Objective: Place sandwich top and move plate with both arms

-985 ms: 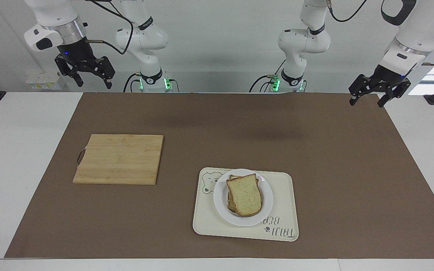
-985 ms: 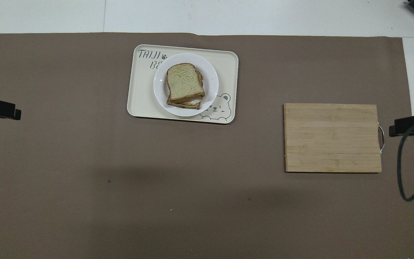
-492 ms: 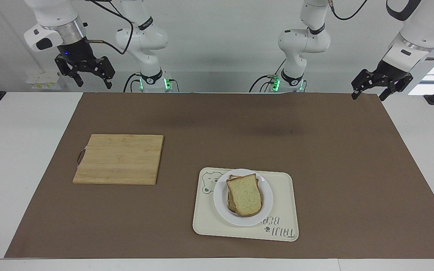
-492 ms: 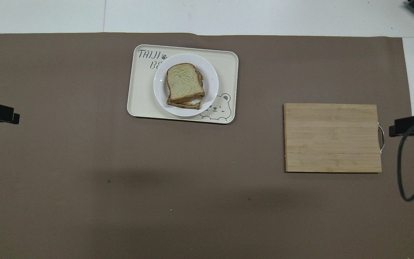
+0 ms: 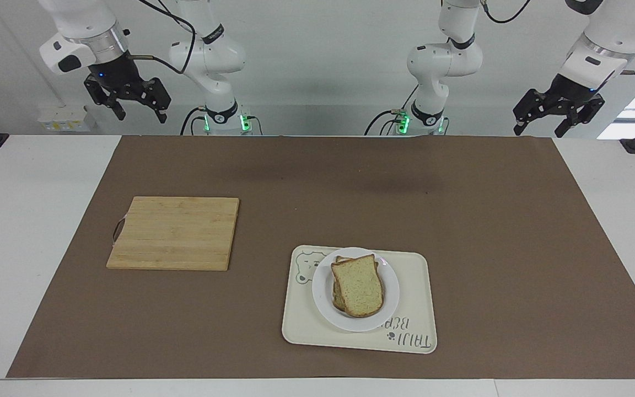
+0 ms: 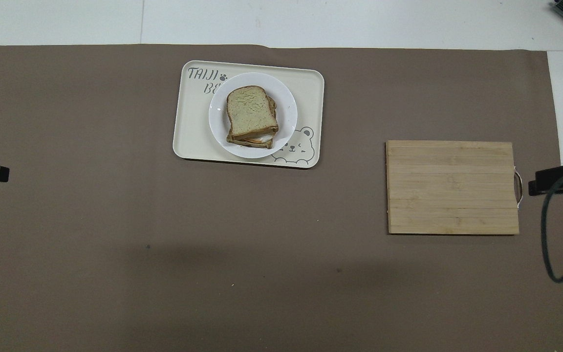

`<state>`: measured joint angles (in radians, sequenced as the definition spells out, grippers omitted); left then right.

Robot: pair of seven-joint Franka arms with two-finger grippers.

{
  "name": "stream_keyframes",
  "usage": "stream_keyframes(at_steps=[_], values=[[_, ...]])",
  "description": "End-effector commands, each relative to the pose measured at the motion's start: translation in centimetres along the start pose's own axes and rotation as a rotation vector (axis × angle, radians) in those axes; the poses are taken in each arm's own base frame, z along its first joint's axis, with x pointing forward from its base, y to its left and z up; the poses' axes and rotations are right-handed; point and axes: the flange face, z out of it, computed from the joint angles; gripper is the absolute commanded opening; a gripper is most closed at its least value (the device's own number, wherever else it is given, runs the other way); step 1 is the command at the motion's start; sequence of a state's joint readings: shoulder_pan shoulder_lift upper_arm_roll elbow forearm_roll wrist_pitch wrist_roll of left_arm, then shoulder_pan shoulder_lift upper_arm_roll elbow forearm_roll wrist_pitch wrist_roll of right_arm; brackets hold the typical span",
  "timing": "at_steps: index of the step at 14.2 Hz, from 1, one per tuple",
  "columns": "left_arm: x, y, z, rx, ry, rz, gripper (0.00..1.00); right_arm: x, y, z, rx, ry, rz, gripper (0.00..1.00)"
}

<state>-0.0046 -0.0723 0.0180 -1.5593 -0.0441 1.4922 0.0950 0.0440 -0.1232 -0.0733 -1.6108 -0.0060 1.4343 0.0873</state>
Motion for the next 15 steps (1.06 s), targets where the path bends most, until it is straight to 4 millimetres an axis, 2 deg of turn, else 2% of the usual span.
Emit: stream_keyframes(at_steps=[1, 4, 9, 11, 15], values=[[-0.5, -0.7, -0.5, 0.022, -0.001, -0.006, 1.0, -0.4, 0.7, -0.2, 0.0, -0.005, -0.014, 1.0], [-0.5, 0.3, -0.5, 0.021, -0.007, 0.009, 1.0, -1.2, 1.2, -1.1, -0.005, 0.006, -0.013, 1.0], [-0.9, 1.5, -0.2, 0.018, -0.028, 0.03, 1.0, -0.6, -0.2, -1.3, 0.009, 0.064, -0.037, 1.0], [-0.9, 2.7, -0.3, 0.017, -0.027, 0.052, 1.0, -0.7, -0.5, -1.1, 0.008, 0.059, -0.044, 1.0], [-0.9, 3.1, -0.2, 0.017, -0.034, 0.06, 1.0, -0.5, -2.0, -0.6, 0.008, 0.065, -0.071, 1.0]])
